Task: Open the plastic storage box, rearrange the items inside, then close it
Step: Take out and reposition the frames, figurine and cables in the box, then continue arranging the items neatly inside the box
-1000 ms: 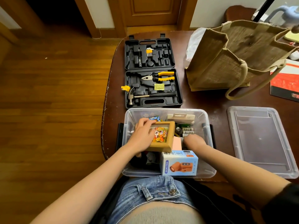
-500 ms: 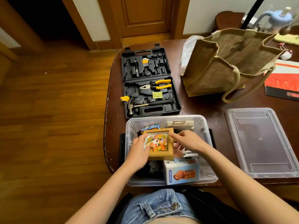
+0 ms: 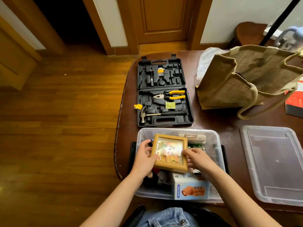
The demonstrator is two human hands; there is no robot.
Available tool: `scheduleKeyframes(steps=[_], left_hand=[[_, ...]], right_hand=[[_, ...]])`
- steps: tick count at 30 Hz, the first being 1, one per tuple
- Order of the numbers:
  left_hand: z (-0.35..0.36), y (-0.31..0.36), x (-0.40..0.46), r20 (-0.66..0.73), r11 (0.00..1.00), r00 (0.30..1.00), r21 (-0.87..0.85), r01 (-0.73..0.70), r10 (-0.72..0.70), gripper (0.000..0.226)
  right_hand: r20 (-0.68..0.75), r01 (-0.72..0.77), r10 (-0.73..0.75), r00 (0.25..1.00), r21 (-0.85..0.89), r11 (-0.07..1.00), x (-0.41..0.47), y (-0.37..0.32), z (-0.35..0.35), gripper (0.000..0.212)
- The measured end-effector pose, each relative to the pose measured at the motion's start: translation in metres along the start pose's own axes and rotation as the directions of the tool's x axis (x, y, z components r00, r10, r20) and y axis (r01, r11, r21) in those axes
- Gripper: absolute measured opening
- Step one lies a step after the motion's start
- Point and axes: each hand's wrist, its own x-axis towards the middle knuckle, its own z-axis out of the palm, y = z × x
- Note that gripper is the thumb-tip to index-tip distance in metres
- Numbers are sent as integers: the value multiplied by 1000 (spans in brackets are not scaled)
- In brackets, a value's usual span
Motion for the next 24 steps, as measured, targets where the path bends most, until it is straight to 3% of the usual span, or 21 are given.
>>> scheduleKeyframes(steps=[2, 7, 10, 14, 17, 20, 22, 24], left_hand=[[-3, 4, 0, 53, 987, 994, -126, 97, -90, 60], [-10, 2, -2, 144, 960, 977, -212, 183, -155, 37], [-14, -3, -3, 52, 942, 988, -296, 155, -147, 33], [-14, -7, -9, -144, 950, 985, -309, 44, -92, 28], [-14, -5, -13, -264, 956, 964, -290, -51, -29, 30], [-15, 0, -15, -346, 963, 938, -241, -122, 33, 31], [-17, 3, -16, -369, 964, 927, -217, -154, 65, 31], [-17, 6, -18, -381, 962, 920, -206, -179, 89, 31]], right_hand=[[23, 40, -41, 999, 28, 999, -3, 0, -2, 5], [156, 105, -120, 980, 98, 990, -12, -3, -6, 16], [110, 105, -113, 987, 78, 991, -7, -11, -9, 24], [46, 160, -154, 987, -199, 967, 5, -18, -9, 20], [76, 313, -320, 944, -506, 804, 16, -21, -5, 25], [133, 396, -459, 878, -741, 543, 30, -25, 3, 39], [169, 378, -474, 864, -841, 387, 39, -27, 12, 39], [179, 306, -404, 897, -911, 276, 48, -27, 22, 36]])
